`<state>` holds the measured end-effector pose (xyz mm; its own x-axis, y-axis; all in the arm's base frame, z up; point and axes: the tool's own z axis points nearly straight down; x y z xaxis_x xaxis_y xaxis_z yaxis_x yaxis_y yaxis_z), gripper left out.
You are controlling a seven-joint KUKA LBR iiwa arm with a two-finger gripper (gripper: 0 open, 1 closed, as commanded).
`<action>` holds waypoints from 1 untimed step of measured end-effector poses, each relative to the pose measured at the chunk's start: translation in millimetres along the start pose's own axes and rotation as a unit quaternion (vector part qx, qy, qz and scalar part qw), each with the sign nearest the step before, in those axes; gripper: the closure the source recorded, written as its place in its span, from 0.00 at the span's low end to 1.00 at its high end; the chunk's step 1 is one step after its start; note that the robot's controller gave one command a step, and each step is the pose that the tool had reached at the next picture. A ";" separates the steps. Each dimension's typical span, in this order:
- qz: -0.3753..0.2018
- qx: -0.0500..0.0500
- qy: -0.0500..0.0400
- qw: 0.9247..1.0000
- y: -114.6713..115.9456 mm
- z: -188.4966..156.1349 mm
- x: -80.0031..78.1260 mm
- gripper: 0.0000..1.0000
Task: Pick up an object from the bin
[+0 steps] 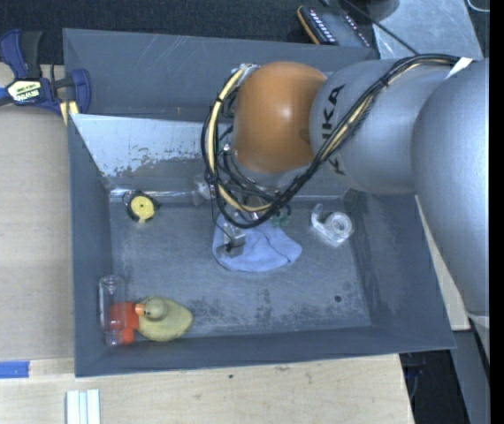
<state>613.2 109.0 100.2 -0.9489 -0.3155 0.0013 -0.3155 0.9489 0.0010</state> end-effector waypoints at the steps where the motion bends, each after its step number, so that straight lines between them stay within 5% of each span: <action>1: 0.055 0.000 -0.002 0.999 -64.1 29.1 9.9 0.00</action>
Offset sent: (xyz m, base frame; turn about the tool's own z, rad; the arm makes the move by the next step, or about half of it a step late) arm 0.0120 -0.0023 -0.0302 -0.5229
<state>624.0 45.0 71.1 -0.9777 -0.2101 -0.0032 -0.2101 0.9777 0.0002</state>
